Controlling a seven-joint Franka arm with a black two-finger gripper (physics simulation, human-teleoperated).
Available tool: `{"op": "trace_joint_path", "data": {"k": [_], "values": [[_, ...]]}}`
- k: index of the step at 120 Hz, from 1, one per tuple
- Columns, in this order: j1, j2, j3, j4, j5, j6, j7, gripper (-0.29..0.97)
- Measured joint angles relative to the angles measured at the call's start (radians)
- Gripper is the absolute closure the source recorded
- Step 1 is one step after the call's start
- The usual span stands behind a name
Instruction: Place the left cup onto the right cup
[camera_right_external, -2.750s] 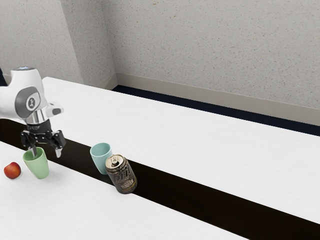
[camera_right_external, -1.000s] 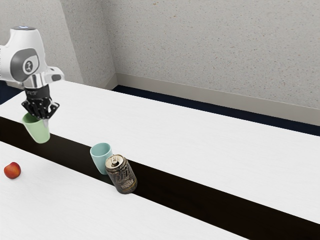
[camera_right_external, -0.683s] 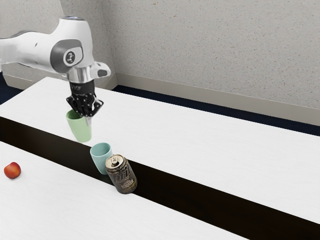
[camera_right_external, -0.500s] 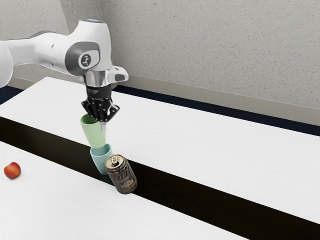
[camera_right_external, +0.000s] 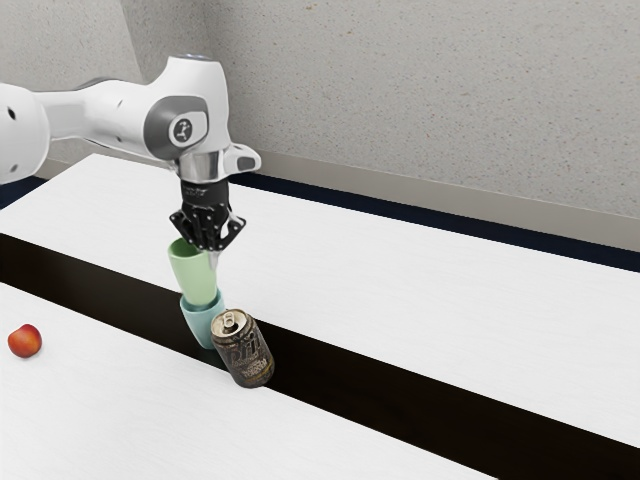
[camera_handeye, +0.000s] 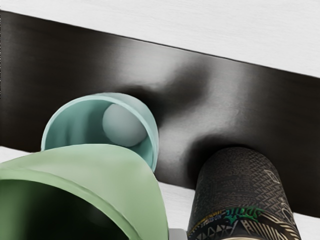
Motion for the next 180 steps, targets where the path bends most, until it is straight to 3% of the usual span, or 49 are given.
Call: {"op": "trace_joint_path", "data": {"k": [126,153,180], "values": [[0.007,0.110,0.029,0.053,-0.002,0.050,0.010,0.78],[0.003,0.091,0.030,0.046,-0.008,0.071,0.012,0.32],[-0.026,-0.011,0.030,0.025,-0.002,0.063,0.017,0.11]]}}
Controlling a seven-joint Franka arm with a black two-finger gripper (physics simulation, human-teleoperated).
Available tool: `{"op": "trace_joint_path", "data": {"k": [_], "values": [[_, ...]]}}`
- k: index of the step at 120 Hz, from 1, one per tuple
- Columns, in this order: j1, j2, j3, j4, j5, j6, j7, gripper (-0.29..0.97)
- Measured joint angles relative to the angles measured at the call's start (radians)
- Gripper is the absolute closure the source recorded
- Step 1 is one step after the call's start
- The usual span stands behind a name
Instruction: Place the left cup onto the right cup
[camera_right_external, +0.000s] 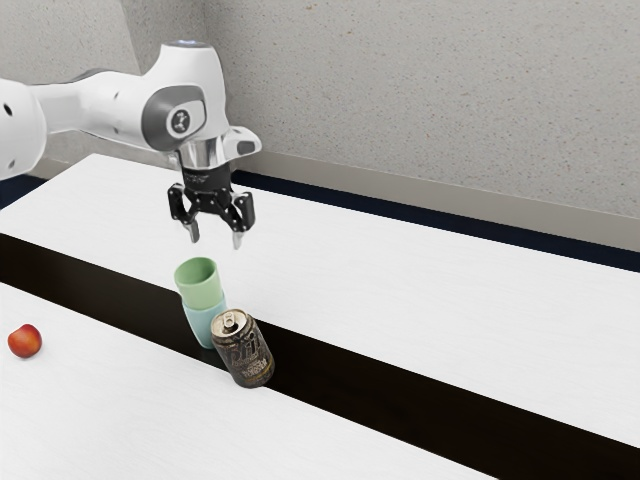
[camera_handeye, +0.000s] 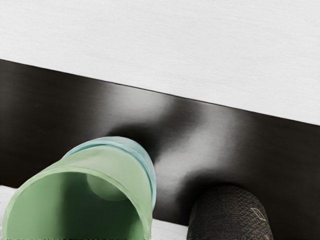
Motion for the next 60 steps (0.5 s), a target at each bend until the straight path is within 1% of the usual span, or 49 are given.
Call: {"op": "trace_joint_path", "data": {"k": [19,29,40,60], "values": [[-0.049,-0.092,0.001,0.005,0.003,-0.019,0.036,0.05],[-0.089,-0.125,0.003,0.018,0.029,-0.038,0.061,0.04],[-0.158,-0.137,0.038,0.049,0.047,-0.066,0.101,0.02],[-0.196,-0.148,0.082,0.099,0.049,-0.122,0.180,0.01]]}}
